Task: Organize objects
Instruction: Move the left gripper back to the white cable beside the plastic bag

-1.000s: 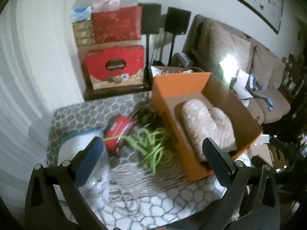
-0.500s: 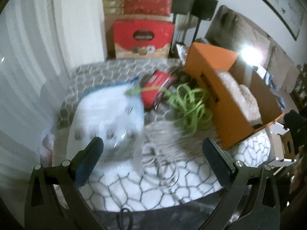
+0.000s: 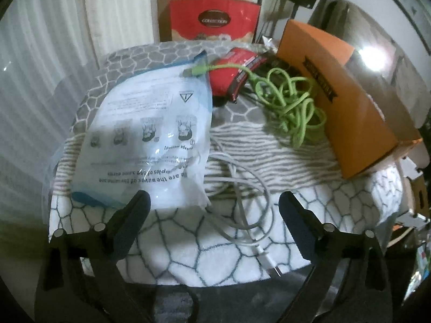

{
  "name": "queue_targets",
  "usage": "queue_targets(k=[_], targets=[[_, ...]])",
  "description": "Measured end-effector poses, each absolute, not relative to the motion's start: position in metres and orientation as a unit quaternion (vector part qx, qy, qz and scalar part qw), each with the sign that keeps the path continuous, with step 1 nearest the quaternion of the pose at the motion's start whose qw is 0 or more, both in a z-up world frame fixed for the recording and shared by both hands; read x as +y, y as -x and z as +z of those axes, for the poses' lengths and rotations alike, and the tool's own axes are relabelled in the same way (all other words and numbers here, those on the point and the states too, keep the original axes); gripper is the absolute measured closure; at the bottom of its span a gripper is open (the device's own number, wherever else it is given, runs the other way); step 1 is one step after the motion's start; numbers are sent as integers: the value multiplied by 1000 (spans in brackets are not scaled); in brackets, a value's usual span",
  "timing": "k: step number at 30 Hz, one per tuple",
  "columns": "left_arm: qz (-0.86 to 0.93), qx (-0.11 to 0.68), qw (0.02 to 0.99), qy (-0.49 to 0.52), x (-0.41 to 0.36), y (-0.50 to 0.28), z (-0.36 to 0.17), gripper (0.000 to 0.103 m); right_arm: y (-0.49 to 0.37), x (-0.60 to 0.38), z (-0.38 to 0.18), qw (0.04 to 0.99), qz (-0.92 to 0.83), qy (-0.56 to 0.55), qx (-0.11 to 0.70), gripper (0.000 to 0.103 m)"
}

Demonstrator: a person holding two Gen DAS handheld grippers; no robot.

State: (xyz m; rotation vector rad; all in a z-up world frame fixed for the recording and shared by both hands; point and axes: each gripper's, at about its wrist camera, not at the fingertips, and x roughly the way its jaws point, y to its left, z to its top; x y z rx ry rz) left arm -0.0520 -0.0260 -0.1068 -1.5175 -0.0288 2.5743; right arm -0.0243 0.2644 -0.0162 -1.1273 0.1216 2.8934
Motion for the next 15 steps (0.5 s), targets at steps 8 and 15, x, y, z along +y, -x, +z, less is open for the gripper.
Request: queue_targets(k=[8,15], targets=[[853,-20,58,519,-30,60,-124,33,50,330,-35,69,918,386,57,3],[853,-24,58,519,-29,58,-125,44,72,378,-47,84,903,415,67,15]])
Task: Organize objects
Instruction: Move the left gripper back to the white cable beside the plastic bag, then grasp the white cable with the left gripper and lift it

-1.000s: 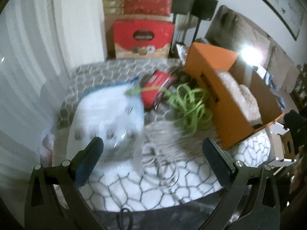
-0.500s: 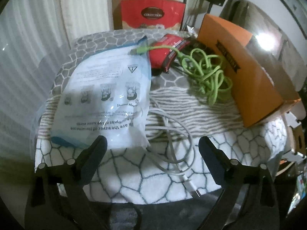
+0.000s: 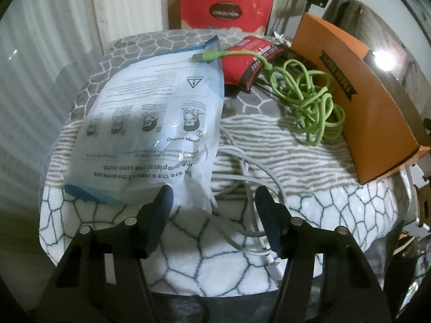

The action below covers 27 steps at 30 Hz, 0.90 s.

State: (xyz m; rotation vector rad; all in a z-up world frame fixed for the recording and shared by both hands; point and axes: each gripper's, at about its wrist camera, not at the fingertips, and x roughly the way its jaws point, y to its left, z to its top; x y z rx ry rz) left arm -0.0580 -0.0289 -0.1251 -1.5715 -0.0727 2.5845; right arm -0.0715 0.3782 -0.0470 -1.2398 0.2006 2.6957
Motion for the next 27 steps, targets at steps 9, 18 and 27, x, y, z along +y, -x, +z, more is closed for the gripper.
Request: queue_targets(k=[9,18,27], targets=[[841,-78,78,529,-36,59,-124,54,96,402,-70,57,877,467,93,69],[837,-82,77,535,-32,63,-129,46,106,402,-91,33,864,491,102,92],[834,-98,76,537,-35,67,-131,90,100,393,-87,33,870,485,80,92]])
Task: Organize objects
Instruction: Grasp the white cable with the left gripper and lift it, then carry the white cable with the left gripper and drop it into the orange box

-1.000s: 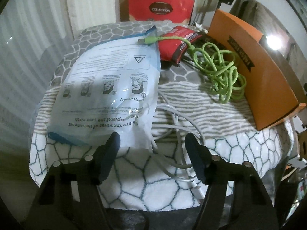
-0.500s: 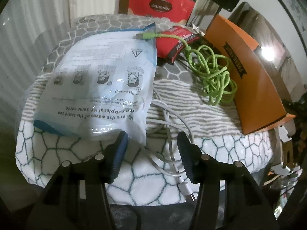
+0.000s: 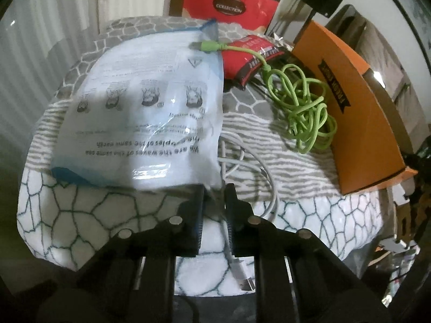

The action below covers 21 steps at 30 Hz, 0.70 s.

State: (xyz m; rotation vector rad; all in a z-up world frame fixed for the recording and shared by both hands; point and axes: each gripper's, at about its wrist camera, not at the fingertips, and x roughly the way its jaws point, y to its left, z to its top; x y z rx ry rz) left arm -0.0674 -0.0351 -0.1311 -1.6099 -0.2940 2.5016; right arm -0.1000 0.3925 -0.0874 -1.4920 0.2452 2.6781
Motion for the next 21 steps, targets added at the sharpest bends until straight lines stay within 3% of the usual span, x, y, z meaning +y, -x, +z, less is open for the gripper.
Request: queue_targets(k=[7,21], targets=[[825,-136,114,537,-35,61,-123,100,95,393,-86,28,874,478,87,93],[840,-152,165,493,-26,61,-65,100,95,394,-85,24,878,471,83,95]])
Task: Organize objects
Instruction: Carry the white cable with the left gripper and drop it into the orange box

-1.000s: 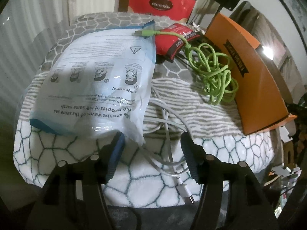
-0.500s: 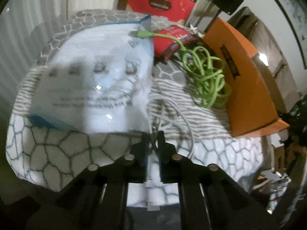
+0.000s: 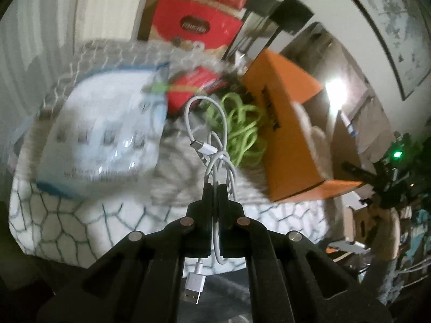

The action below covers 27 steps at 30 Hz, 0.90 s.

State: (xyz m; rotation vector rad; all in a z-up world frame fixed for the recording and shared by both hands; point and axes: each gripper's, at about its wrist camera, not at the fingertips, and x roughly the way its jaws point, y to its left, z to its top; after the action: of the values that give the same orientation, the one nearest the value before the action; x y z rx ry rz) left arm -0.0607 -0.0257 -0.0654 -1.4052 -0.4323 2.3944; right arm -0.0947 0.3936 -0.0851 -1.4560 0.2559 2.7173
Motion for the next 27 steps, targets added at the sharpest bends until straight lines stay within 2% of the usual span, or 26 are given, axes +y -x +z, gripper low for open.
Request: queue_targets(k=[9,14,22,27], targets=[[866,-141,195,439,-10,78,1,100,94,393,-85,23,879,469,87,95],[861,-136,227,434,19,97,20,100,93,394,-84,18,877,472,83,95],[846,-139,264,442,83,130,28,100,94,394,-85,18,878,472,81,95],[840,-131,260,457,114,144,12,100,94,394,-85,18,878,472,82,95]])
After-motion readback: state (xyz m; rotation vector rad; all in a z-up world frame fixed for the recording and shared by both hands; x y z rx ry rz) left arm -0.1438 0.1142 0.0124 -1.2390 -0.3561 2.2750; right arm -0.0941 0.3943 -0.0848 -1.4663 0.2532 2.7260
